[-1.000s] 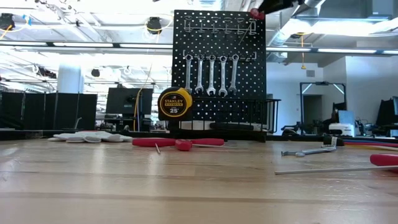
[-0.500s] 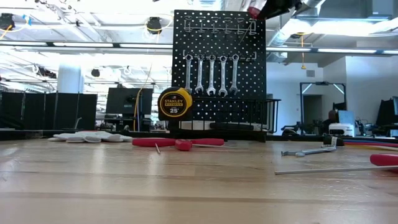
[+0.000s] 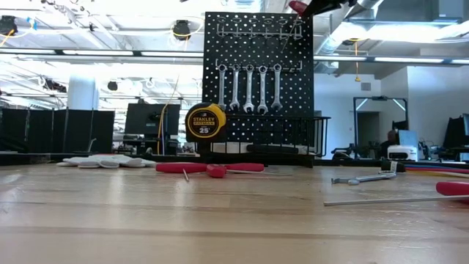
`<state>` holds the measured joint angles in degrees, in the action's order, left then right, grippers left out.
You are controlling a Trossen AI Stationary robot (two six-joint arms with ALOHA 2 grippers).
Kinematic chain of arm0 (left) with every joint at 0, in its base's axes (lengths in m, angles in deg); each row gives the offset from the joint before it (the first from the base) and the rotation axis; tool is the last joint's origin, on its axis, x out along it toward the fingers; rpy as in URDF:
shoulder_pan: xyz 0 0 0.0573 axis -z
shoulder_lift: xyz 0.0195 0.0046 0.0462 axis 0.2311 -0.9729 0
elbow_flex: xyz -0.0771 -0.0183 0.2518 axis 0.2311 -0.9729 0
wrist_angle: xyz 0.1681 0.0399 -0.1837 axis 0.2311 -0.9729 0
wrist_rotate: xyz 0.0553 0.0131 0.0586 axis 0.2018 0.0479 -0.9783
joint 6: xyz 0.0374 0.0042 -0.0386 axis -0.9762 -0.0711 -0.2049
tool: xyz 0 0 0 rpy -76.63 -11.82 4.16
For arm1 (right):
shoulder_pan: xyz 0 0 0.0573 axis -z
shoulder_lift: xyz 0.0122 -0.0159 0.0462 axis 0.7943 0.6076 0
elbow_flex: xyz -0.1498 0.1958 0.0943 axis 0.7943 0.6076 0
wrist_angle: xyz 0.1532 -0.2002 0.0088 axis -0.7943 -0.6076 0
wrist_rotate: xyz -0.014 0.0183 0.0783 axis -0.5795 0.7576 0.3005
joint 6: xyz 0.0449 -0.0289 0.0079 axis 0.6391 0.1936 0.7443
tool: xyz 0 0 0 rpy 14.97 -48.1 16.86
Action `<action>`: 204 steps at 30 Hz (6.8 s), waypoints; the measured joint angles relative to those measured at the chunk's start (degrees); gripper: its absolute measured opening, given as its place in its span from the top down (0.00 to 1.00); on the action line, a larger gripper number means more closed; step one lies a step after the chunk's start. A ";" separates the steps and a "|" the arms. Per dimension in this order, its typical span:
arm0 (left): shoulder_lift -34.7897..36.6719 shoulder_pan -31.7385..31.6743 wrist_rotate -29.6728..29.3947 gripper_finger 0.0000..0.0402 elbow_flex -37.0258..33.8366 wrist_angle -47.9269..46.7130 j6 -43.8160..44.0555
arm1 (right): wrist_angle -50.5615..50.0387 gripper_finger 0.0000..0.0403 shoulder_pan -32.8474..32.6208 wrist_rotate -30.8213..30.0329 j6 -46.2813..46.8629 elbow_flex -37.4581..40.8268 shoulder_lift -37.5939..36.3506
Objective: Hang tools onto peg board
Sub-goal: Hang the red allen wrench on the peg board, then hang the silver wrench on the peg board
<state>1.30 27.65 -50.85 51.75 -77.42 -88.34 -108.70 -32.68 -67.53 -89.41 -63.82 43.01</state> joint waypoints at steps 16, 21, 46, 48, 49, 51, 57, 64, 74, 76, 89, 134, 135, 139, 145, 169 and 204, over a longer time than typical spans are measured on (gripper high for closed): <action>0.00 0.00 -0.01 0.68 0.00 -0.01 0.00 | 2.90 0.84 -0.55 -0.21 -1.68 0.00 -1.58; 0.00 0.00 0.00 0.68 0.00 -0.11 0.02 | 3.62 0.84 -1.74 -0.42 -2.82 0.00 -2.87; 0.00 0.00 0.00 0.68 0.00 -0.13 0.17 | 6.13 0.84 -5.29 -0.39 -7.02 0.00 -3.69; 0.00 0.00 0.00 0.68 0.00 -0.13 0.17 | 7.27 0.84 -5.29 -0.35 -7.36 0.00 -3.69; 0.00 0.00 0.00 0.68 0.00 -0.13 0.17 | 7.69 0.84 -5.29 -0.21 -7.37 0.00 -3.69; 0.00 -0.01 -0.02 0.68 0.01 -0.14 0.17 | 7.92 0.84 -5.29 -0.05 -7.37 0.00 -3.76; 0.00 -0.01 0.00 0.68 0.02 -0.14 0.17 | 6.78 0.84 -5.47 0.78 -7.32 0.00 -3.75; 0.00 -0.01 0.00 0.68 0.00 -0.14 0.19 | 7.77 0.84 -7.29 0.84 -7.54 -0.02 -3.55; 0.00 -0.01 -0.01 0.68 0.01 -0.15 0.39 | 12.50 0.84 -7.04 0.49 -6.96 -0.02 -3.56; 0.00 -0.02 -0.01 0.68 0.01 -0.14 0.42 | 12.99 0.84 -6.30 0.49 -5.44 -0.02 -3.56; 0.00 0.00 0.00 0.68 0.02 -0.22 0.42 | 12.59 0.84 -3.28 0.54 -3.65 -0.09 -4.10; 0.00 -0.01 0.00 0.68 0.01 -0.70 1.49 | -14.34 0.84 2.82 6.44 3.87 -13.77 5.03; 0.00 0.00 0.00 0.68 0.02 -0.71 1.49 | -14.19 0.84 2.79 6.44 3.87 -13.78 5.26; 0.00 -0.01 -0.01 0.68 0.02 -0.72 1.49 | -14.62 0.83 3.19 6.41 3.83 -13.79 5.53; 0.00 0.00 0.00 0.68 0.02 -0.79 1.49 | -15.72 0.72 3.03 6.20 3.87 -13.79 5.64; 0.00 -0.01 0.00 0.68 0.01 -0.77 1.46 | -24.01 0.50 -8.08 12.44 -8.17 -13.81 5.51; 0.00 0.00 0.00 0.68 0.02 -0.90 1.44 | -14.26 0.96 -16.05 -6.00 -6.75 -13.77 8.51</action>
<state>1.30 27.65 -50.85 51.77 -78.32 -86.90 -122.97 -48.74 -73.53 -96.17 -77.59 51.52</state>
